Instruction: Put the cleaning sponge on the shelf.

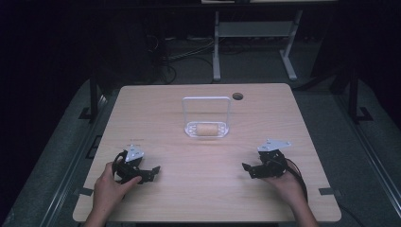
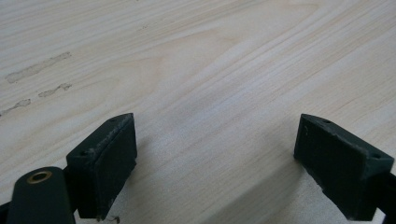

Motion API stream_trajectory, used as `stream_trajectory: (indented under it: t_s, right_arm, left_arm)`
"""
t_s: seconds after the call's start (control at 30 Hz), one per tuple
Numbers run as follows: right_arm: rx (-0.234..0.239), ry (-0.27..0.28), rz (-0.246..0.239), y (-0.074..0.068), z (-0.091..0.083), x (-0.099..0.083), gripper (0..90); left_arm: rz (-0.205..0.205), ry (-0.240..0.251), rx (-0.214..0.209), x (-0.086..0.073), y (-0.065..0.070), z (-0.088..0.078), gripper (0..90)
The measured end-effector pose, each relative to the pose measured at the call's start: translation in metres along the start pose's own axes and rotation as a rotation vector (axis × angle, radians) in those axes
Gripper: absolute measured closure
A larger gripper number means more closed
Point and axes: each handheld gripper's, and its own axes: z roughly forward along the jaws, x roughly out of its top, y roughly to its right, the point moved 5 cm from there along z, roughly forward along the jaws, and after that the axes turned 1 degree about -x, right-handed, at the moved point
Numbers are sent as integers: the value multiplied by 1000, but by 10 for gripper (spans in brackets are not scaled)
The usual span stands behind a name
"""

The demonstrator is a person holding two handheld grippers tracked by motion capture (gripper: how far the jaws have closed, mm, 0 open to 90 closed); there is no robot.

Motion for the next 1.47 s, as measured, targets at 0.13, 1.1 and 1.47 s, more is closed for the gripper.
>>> stream_trajectory:
  t_s: [0.13, 1.1, 1.47]
  right_arm:
    - [-17, -7, 8, 0, -4, -11, 133]
    - [-99, -9, 96, 7, -19, -62, 80]
    - [-100, -10, 98, 7, -19, -62, 80]
  left_arm:
    - [0, 0, 0, 0, 0, 0, 126]
    - [-1, 0, 0, 0, 0, 0, 126]
    - [1, 0, 0, 0, 0, 0, 126]
